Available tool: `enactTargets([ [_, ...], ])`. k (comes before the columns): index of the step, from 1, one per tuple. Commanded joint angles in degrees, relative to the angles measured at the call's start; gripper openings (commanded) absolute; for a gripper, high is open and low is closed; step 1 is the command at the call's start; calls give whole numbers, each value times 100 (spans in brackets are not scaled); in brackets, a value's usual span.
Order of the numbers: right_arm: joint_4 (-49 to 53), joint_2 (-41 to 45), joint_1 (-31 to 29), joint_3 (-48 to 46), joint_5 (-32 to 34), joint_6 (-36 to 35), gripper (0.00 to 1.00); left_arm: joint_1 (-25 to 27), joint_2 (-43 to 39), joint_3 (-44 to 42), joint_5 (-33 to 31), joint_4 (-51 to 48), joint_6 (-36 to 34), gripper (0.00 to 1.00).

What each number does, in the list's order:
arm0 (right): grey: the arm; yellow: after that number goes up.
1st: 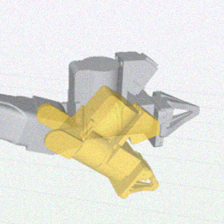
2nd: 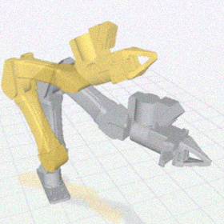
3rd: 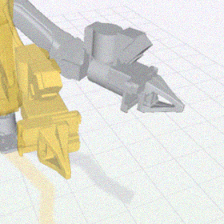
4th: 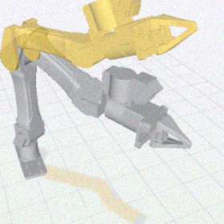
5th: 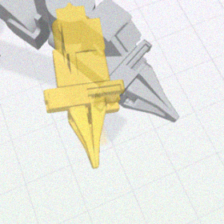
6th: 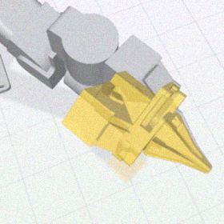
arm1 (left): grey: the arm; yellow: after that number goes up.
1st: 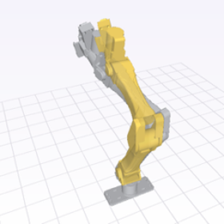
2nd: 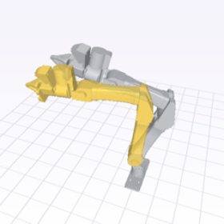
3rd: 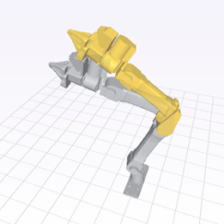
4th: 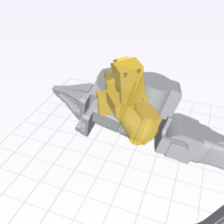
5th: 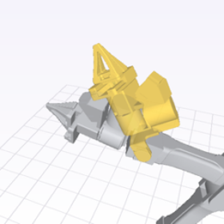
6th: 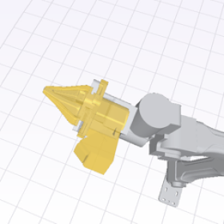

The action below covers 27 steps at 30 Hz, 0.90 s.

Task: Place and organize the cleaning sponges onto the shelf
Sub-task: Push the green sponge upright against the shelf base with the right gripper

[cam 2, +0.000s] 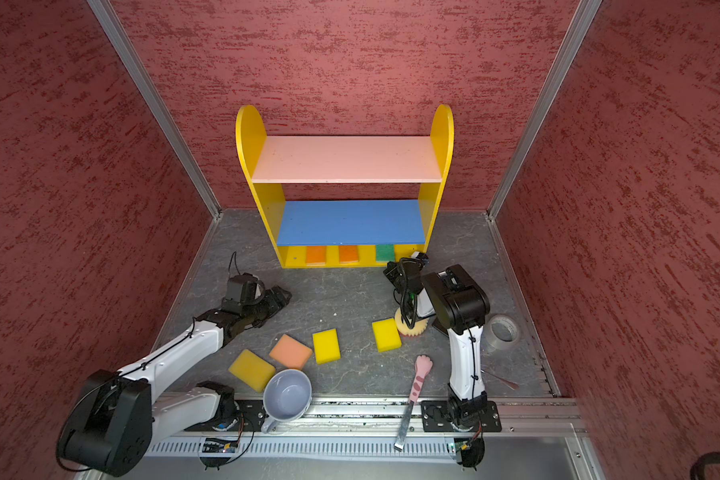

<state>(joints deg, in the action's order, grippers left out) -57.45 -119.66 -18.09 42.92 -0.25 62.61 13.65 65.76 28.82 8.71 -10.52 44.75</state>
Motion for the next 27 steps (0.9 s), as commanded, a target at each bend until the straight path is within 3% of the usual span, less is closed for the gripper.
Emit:
enactTargets([
  [1, 503, -217, 82, -86, 41, 161, 0, 46, 70, 56, -58, 33, 40, 85],
  [10, 450, -58, 97, -248, 24, 48, 0, 133, 174, 158, -93, 44, 41, 85],
  [18, 338, 641, -16, -828, -142, -216, 0, 231, 114, 147, -170, 37, 57, 85],
  [27, 1014, 944, -803, -497, -46, -699, 0, 364, -83, 154, -264, -79, 79, 85],
])
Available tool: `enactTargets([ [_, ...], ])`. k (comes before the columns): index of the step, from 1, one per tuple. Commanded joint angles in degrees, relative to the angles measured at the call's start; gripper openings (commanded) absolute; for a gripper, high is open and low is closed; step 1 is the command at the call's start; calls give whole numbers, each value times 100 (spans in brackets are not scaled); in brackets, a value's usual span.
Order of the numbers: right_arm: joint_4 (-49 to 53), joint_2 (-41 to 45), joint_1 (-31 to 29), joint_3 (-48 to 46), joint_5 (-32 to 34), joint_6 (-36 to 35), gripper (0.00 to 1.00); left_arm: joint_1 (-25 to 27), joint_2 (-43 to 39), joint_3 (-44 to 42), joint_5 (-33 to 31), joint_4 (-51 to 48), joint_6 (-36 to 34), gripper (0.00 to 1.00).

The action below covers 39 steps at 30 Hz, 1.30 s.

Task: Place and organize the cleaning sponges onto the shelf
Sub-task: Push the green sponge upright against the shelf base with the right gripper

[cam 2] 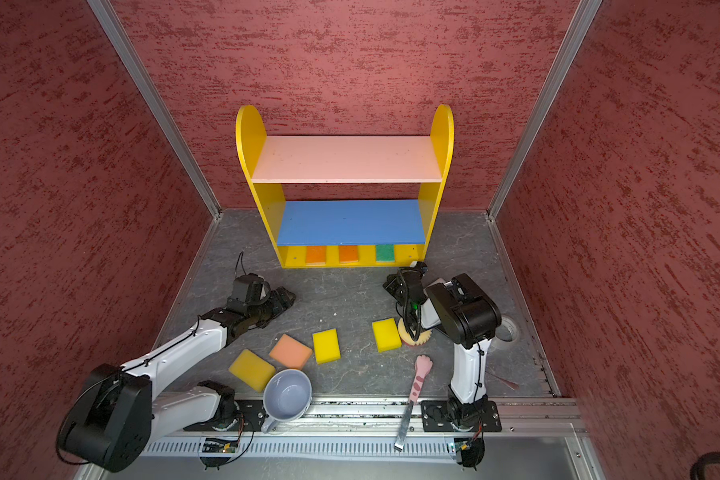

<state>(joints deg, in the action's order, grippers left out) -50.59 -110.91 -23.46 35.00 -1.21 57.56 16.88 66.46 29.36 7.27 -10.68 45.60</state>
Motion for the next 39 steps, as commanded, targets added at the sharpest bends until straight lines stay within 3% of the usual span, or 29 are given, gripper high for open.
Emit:
enactTargets([
  [1, 400, 0, -378, 457, 51, -236, 0, 50, -208, 100, -130, -98, -7, 85],
  [13, 298, -1219, -1116, 1890, 117, 195, 0, -138, -917, -209, -208, -482, -127, 88],
  [20, -63, -1717, -1179, 1900, 375, 821, 0, -404, -970, -343, -9, -400, -230, 86],
  [39, 390, -2206, -1240, 2630, 631, 1197, 0, -642, -678, -495, 236, -121, -286, 87],
])
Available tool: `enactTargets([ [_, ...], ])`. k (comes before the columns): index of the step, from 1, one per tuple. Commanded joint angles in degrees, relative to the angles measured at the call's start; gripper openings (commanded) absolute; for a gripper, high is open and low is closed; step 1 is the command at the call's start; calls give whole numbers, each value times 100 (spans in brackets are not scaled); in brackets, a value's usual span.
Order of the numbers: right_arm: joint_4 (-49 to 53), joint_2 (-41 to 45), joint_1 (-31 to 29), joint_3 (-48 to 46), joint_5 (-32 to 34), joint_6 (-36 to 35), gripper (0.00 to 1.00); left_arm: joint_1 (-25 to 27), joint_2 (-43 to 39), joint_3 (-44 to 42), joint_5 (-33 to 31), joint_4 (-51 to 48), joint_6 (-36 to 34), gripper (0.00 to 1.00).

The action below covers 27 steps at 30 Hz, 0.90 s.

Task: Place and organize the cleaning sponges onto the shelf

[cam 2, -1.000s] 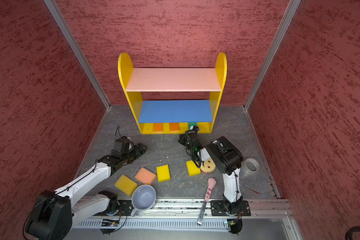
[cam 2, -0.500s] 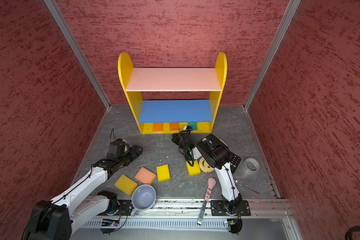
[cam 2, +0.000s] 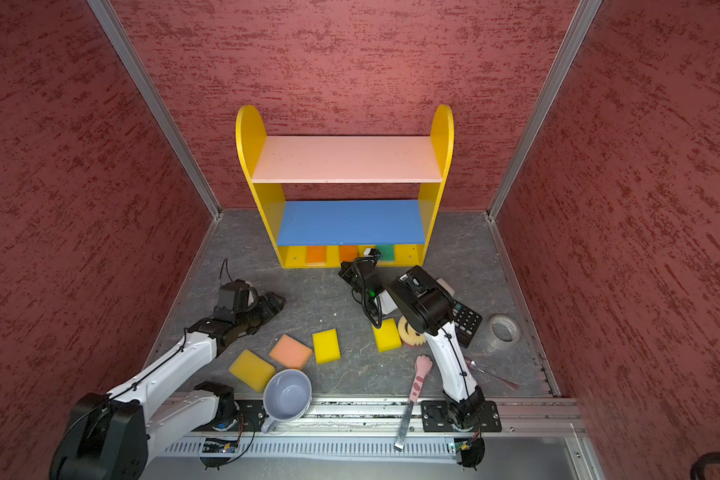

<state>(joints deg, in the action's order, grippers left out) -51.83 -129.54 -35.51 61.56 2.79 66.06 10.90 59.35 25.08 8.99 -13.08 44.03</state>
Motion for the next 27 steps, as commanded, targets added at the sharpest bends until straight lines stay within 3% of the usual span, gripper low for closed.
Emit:
enactTargets([
  [1, 490, -366, -49, -26, 226, 375, 0, -49, 33, -65, 59, 114, -122, 88],
  [15, 298, -206, -62, -403, 80, 392, 0, -86, 49, -85, 94, 148, -105, 88],
  [22, 548, 394, -113, -888, -144, -320, 0, -88, -2, 38, 98, 15, -87, 88],
  [26, 639, 607, -161, -1040, -122, -488, 0, -62, 27, 73, 181, 135, -68, 65],
  [27, 650, 576, -186, -988, -161, -489, 0, -55, 48, 82, 175, 160, -61, 63],
])
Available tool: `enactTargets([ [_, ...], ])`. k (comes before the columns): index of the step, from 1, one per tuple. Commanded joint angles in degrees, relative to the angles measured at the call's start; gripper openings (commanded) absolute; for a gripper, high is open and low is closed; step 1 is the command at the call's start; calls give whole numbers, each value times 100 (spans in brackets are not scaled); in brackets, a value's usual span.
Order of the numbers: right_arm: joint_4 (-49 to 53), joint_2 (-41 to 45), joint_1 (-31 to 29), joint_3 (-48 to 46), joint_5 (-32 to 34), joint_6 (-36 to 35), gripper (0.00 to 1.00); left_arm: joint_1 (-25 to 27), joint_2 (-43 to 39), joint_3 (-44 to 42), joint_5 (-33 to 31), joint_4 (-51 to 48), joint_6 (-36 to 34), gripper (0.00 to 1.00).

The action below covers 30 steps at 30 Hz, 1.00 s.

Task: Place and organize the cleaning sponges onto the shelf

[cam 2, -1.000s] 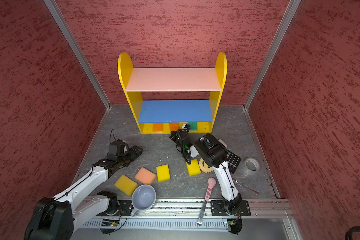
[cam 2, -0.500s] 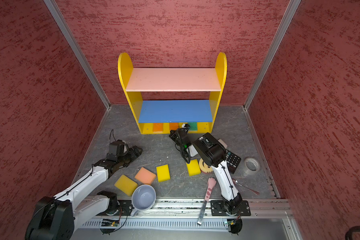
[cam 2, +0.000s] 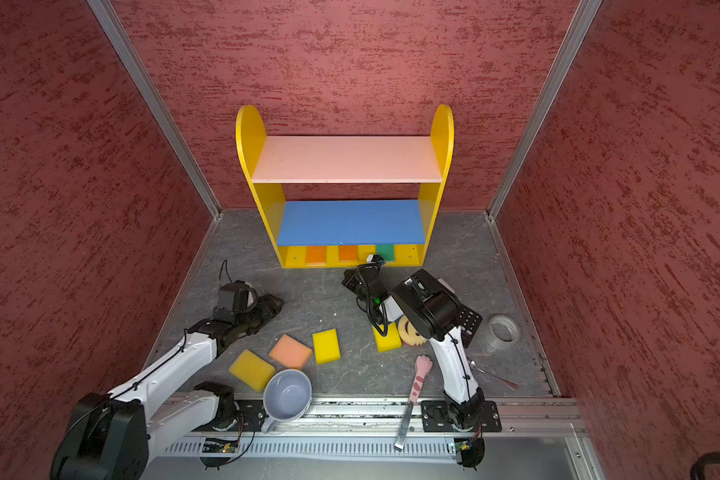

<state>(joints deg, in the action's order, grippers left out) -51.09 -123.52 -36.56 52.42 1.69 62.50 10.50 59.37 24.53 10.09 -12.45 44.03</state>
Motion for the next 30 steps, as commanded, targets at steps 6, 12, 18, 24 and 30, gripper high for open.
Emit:
enactTargets([
  [6, 766, -434, -425, 461, -178, -39, 0, 32, 295, 158, 45, 578, 151, 60],
  [12, 742, -498, -449, 511, -188, 45, 0, 61, 1175, 220, 363, 1943, 394, 40],
  [18, 786, -320, -441, 214, -105, -58, 0, 297, 1951, 308, 37, 3310, 675, 0],
  [24, 325, -40, -345, -487, -127, 43, 0, 428, 2732, 472, -152, 4408, 846, 0],
  [30, 110, 708, -321, -1069, -232, -282, 0, 501, 3561, 683, -202, 5195, 1166, 0],
])
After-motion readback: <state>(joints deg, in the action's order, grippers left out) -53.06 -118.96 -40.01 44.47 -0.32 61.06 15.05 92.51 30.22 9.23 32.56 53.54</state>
